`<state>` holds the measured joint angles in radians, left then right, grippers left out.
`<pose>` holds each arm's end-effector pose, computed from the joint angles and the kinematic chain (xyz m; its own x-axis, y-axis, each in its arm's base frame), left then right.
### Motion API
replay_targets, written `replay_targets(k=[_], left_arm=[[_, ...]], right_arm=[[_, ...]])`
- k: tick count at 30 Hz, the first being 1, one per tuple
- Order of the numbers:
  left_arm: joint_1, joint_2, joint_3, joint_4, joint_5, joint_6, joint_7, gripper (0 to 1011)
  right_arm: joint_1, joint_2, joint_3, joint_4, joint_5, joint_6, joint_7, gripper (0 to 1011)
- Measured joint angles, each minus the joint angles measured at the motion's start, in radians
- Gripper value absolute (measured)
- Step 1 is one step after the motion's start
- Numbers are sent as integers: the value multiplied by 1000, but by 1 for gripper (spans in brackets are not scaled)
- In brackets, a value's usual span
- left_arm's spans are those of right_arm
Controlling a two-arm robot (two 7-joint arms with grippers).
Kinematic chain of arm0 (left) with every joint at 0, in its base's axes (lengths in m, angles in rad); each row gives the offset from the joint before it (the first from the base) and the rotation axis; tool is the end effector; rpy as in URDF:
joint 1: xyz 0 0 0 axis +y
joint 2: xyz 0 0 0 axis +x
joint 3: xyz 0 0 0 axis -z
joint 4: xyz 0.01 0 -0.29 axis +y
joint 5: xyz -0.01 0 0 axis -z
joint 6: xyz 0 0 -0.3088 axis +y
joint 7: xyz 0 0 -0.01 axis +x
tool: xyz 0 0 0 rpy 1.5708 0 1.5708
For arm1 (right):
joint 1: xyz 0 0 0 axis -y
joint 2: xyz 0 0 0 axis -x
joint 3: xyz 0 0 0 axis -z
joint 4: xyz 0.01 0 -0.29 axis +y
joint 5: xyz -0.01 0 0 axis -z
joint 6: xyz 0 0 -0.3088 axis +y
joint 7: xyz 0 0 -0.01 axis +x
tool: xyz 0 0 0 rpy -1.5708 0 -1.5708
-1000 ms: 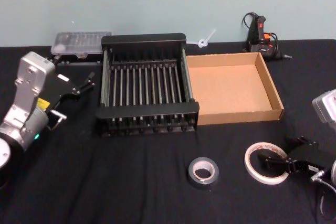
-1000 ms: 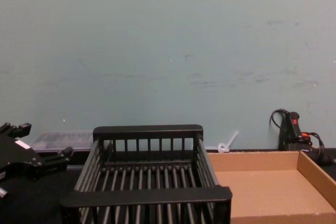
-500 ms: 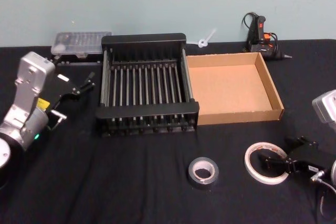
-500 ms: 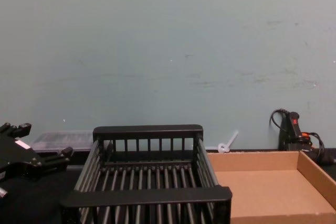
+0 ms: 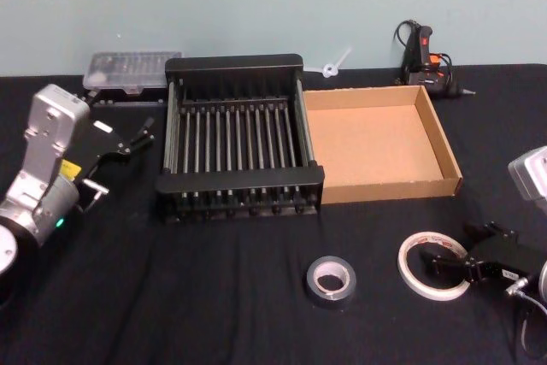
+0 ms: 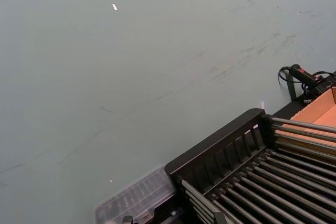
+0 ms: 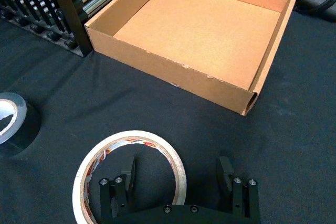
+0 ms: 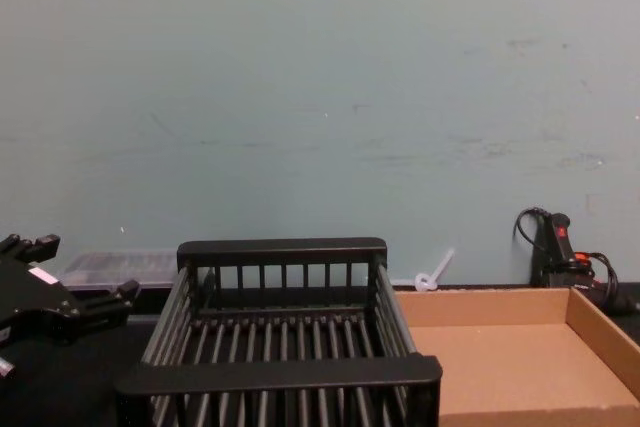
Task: Pick up the white tape and place it into the black box , Pick up the silver tape and place it into the brown box.
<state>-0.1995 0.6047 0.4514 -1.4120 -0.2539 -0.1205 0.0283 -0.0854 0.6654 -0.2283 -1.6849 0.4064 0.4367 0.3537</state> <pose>0.3581 0.0827 -0.3023 0.2923 0.8803 0.3737 -0.9553 0.2873 0.0703 0.2954 -0.1056 -0.2835 0.5453 -0.8381 0.0184 0.6942 0.4391 -0.5703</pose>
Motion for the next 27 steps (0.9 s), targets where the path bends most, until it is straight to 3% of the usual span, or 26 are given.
replay_targets(k=[5, 9, 27], left_arm=[[0, 0, 0, 0, 0, 0, 0, 1001], [0, 0, 0, 0, 0, 0, 0, 1001], [0, 0, 0, 0, 0, 0, 0, 1001]], right_arm=[[0, 0, 0, 0, 0, 0, 0, 993], [0, 0, 0, 0, 0, 0, 0, 927], [0, 0, 0, 0, 0, 0, 0, 361]])
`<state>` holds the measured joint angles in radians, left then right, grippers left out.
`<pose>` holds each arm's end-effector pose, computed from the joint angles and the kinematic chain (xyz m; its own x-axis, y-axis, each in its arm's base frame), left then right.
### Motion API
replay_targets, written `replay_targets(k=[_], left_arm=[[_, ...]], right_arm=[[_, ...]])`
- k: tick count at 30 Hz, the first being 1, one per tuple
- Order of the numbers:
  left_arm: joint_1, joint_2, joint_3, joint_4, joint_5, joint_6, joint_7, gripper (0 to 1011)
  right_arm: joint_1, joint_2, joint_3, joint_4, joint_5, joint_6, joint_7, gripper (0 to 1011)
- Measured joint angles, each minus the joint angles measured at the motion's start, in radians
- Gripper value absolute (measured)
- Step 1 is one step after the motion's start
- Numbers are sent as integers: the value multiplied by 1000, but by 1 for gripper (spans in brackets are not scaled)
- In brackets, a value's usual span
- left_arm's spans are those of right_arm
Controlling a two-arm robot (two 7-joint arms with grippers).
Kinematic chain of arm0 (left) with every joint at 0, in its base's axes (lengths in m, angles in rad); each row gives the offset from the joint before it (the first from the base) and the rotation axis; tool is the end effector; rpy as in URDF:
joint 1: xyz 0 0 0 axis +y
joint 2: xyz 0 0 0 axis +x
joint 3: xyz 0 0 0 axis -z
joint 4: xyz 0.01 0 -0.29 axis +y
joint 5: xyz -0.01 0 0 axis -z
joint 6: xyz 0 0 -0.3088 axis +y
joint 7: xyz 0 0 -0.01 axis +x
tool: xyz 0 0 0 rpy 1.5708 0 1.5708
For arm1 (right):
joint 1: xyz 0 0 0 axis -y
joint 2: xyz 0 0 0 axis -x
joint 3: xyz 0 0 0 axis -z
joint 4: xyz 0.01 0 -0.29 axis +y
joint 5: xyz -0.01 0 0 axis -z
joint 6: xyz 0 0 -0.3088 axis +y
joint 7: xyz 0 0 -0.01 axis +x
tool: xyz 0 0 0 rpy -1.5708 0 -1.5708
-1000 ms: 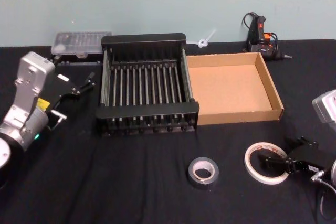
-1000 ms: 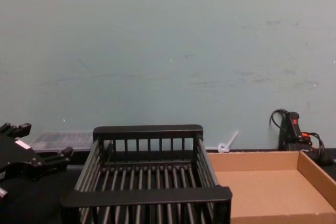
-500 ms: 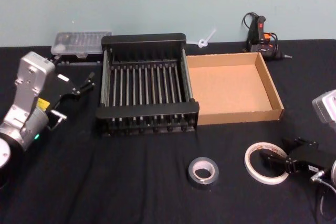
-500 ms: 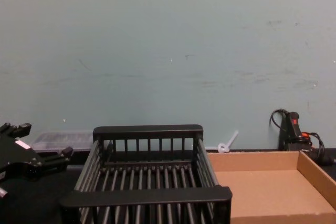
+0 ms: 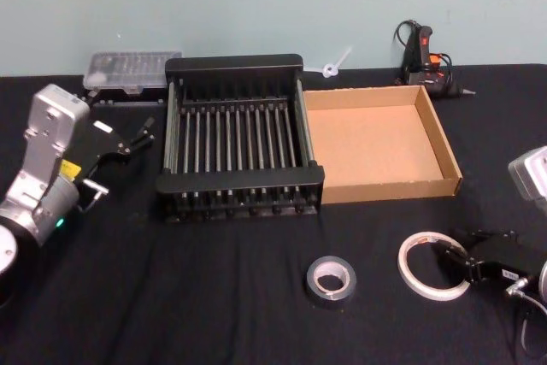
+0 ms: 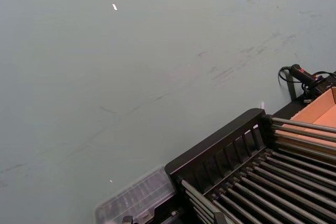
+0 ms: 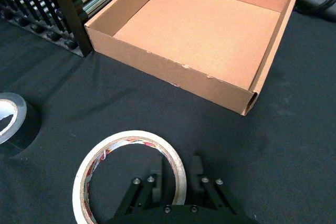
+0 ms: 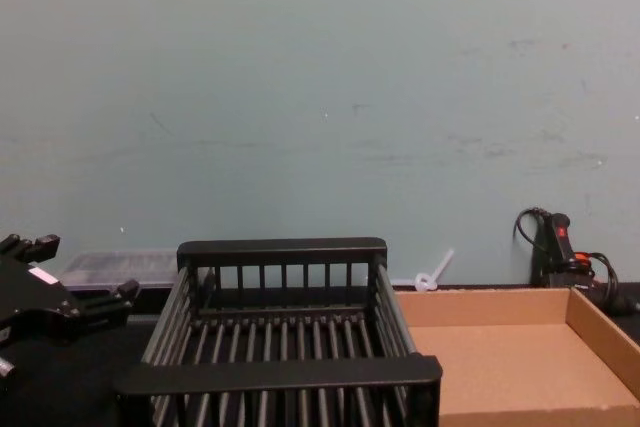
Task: Pick up the white tape and place it into the black box , Pick up the silver tape and place it into the brown box.
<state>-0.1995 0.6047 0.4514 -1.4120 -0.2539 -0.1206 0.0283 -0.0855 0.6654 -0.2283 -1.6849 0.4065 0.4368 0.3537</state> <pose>0.3581 0.0827 -0.3023 0.2923 0.8803 0.3737 -0.9552 0.2874 0.0702 0.2954 -0.1056 -0.2835 0.5452 -0.8381 0.0182 0.6941 0.4392 -0.5704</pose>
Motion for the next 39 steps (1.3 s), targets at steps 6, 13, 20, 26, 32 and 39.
replay_targets(k=[6, 13, 20, 26, 32, 39], left_arm=[[0, 0, 0, 0, 0, 0, 0, 1001], [0, 0, 0, 0, 0, 0, 0, 1001], [0, 0, 0, 0, 0, 0, 0, 1001], [0, 0, 0, 0, 0, 0, 0, 1001], [0, 0, 0, 0, 0, 0, 0, 1001], [0, 0, 0, 0, 0, 0, 0, 1001]], right_arm=[[0, 0, 0, 0, 0, 0, 0, 188], [0, 0, 0, 0, 0, 0, 0, 95], [0, 0, 0, 0, 0, 0, 0, 95], [0, 0, 0, 0, 0, 0, 0, 95], [0, 0, 0, 0, 0, 0, 0, 94], [-7, 1, 16, -21, 4, -17, -1, 95]])
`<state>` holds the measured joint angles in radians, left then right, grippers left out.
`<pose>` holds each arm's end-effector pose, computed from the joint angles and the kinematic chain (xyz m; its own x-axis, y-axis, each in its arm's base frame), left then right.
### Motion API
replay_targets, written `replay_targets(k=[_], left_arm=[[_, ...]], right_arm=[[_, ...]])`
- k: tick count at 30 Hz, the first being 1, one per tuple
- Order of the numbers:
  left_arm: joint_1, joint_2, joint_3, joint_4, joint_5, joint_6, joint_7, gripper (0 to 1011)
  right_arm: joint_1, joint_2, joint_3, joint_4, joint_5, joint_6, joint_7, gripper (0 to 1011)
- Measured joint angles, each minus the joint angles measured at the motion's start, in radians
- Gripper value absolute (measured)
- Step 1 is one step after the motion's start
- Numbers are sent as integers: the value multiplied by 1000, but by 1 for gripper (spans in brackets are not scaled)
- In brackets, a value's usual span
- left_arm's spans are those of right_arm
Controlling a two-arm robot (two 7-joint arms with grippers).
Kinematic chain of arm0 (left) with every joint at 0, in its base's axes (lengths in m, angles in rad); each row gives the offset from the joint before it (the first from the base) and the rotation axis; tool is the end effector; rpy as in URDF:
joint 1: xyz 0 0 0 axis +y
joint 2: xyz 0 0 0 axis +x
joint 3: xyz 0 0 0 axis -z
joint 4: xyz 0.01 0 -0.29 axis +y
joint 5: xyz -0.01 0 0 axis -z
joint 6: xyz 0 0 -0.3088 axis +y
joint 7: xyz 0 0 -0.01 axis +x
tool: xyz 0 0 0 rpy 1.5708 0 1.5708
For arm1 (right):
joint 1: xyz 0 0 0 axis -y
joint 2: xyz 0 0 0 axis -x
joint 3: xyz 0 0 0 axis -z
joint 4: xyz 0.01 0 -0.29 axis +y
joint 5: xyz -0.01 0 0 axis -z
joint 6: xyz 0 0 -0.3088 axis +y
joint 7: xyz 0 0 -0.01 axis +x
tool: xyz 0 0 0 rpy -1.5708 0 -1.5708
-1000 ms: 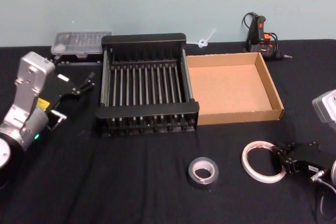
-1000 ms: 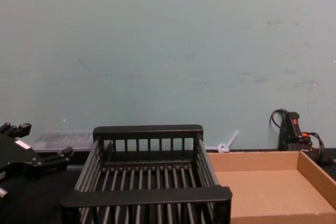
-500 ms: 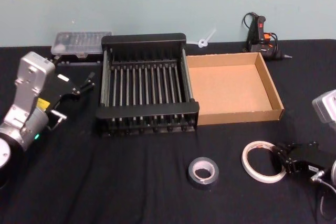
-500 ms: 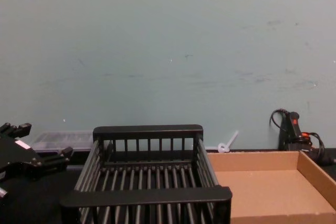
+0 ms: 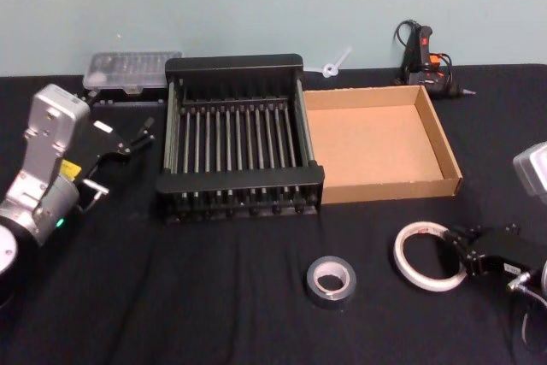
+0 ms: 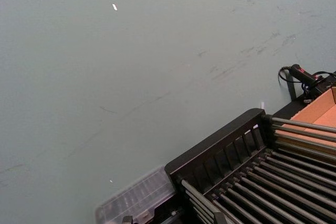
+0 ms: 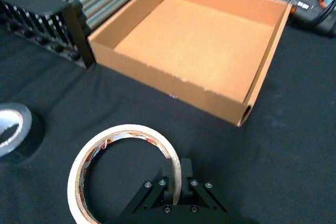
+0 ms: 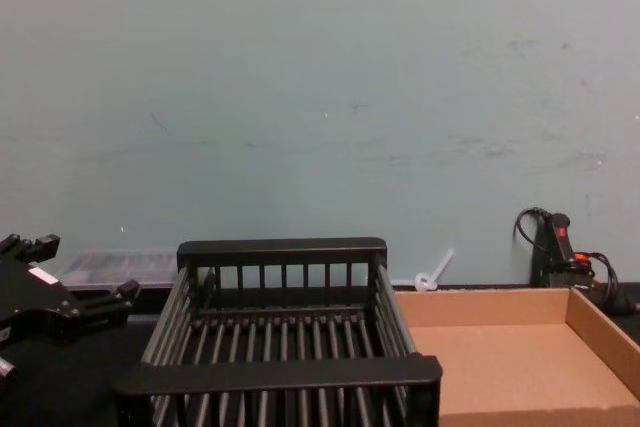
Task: Pick up the white tape and place it into the black box , Pick up the silver tape and place it into the brown box.
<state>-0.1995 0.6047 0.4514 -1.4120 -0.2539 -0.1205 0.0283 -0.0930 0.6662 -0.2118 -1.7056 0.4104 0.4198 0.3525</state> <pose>0.3581 0.0827 -0.3023 0.2923 0.8803 0.3737 -0.9553 0.2873 0.0703 0.2948 -0.1060 -0.2771 0.5456 -0.8376 0.0272 0.7124 0.4464 -0.5414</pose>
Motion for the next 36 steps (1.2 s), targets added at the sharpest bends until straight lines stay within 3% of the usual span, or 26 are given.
replay_targets(k=[9, 16, 36], left_arm=[[0, 0, 0, 0, 0, 0, 0, 1001], [0, 0, 0, 0, 0, 0, 0, 1001], [0, 0, 0, 0, 0, 0, 0, 1001]], right_arm=[[6, -3, 29, -33, 17, -22, -8, 95], [52, -18, 29, -36, 14, -47, -15, 95], [253, -132, -75, 81, -76, -106, -9, 95]])
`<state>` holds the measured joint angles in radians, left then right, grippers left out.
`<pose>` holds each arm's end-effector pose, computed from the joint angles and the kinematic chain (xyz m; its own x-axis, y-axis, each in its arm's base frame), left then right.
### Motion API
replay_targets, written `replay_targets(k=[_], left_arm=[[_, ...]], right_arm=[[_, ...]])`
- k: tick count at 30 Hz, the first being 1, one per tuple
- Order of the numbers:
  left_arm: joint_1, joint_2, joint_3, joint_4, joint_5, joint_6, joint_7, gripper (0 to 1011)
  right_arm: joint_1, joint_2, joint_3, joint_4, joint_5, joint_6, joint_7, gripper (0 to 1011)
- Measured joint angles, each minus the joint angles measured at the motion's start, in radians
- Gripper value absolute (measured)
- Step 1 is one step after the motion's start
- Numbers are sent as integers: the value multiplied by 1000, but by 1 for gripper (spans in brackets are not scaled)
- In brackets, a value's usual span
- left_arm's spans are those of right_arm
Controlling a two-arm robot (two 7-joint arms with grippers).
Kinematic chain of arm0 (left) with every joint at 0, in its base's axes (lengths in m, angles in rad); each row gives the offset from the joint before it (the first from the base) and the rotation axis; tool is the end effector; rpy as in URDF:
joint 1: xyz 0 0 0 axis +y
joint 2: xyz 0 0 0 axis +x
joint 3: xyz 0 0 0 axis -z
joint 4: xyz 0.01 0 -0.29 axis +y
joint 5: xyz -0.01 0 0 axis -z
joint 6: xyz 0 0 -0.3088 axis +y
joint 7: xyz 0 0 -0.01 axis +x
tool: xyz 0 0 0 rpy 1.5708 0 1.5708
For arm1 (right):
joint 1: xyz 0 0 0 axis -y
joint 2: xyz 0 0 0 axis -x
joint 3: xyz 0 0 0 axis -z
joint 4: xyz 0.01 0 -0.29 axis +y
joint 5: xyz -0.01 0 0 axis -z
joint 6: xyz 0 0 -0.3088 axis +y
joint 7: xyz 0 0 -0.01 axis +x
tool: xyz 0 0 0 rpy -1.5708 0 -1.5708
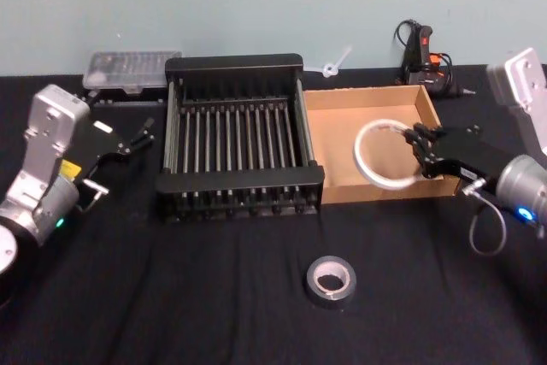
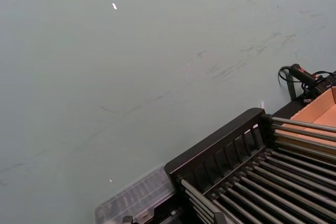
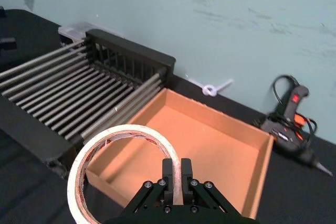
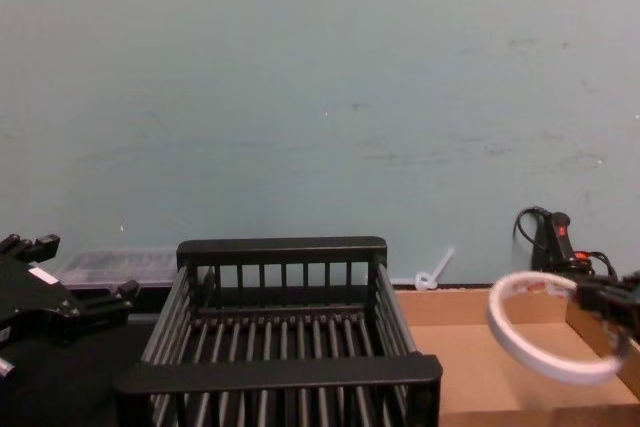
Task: Pick up the white tape and place it into the black box , Pick up the silver tape and place it into the brown box.
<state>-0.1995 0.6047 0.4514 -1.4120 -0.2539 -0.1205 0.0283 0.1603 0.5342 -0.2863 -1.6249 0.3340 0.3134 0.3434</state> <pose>0.3581 0.0827 -0.3023 0.2923 0.8803 0.3737 -0.9553 0.2873 0.0703 0.3577 -0.0648 -0.2396 0.5568 -0.8213 0.1245 0.8090 0.5021 -0.3057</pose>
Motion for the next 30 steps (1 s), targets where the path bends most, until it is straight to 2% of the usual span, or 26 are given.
replay_targets(k=[25, 30], left_arm=[[0, 0, 0, 0, 0, 0, 0, 1001], [0, 0, 0, 0, 0, 0, 0, 1001]], right_arm=[[209, -125, -130, 182, -75, -32, 72, 95], [241, -149, -152, 202, -83, -36, 83, 95]])
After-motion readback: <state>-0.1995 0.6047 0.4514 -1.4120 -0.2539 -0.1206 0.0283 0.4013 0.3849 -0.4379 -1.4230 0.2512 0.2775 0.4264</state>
